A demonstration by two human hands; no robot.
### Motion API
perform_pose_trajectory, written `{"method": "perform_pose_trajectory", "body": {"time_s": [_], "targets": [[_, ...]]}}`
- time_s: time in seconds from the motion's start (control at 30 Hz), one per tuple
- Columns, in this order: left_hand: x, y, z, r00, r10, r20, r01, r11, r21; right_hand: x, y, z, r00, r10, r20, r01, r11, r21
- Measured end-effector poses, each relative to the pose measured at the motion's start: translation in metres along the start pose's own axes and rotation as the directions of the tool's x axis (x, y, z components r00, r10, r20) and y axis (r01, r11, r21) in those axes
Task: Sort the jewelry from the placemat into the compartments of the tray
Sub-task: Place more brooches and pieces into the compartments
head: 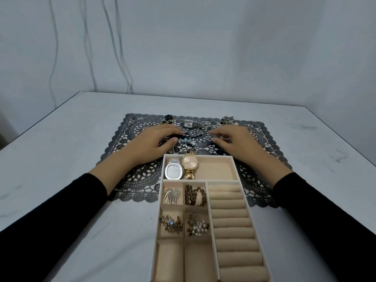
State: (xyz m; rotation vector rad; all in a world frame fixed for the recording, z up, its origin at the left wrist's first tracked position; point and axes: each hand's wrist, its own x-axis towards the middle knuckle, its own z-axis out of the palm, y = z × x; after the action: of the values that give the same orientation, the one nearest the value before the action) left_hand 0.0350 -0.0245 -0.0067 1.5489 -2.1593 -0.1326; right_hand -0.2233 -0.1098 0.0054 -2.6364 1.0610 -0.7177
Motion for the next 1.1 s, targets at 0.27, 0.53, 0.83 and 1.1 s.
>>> {"method": "perform_pose_trajectory", "body": {"time_s": [0.27, 0.53, 0.83, 1.1], "targets": [[0.045, 0.000, 0.008, 0.999, 0.044, -0.026, -0.045, 0.999, -0.012, 0.018, 0.011, 0.014, 1.000, -0.022, 0.008, 0.022, 0.999, -0.033], [0.097, -0.003, 0.025, 0.995, 0.103, 0.017, -0.102, 0.994, -0.046, 0.025, 0.018, 0.018, 0.999, 0.005, -0.032, -0.003, 0.998, 0.065], [0.120, -0.010, 0.035, 0.992, 0.112, 0.063, -0.108, 0.992, -0.073, 0.029, 0.020, 0.021, 0.997, 0.071, -0.007, -0.069, 0.985, 0.157], [0.122, -0.009, 0.037, 0.995, 0.091, 0.029, -0.087, 0.989, -0.121, 0.029, 0.017, 0.025, 0.996, 0.090, -0.003, -0.088, 0.988, 0.127]]}}
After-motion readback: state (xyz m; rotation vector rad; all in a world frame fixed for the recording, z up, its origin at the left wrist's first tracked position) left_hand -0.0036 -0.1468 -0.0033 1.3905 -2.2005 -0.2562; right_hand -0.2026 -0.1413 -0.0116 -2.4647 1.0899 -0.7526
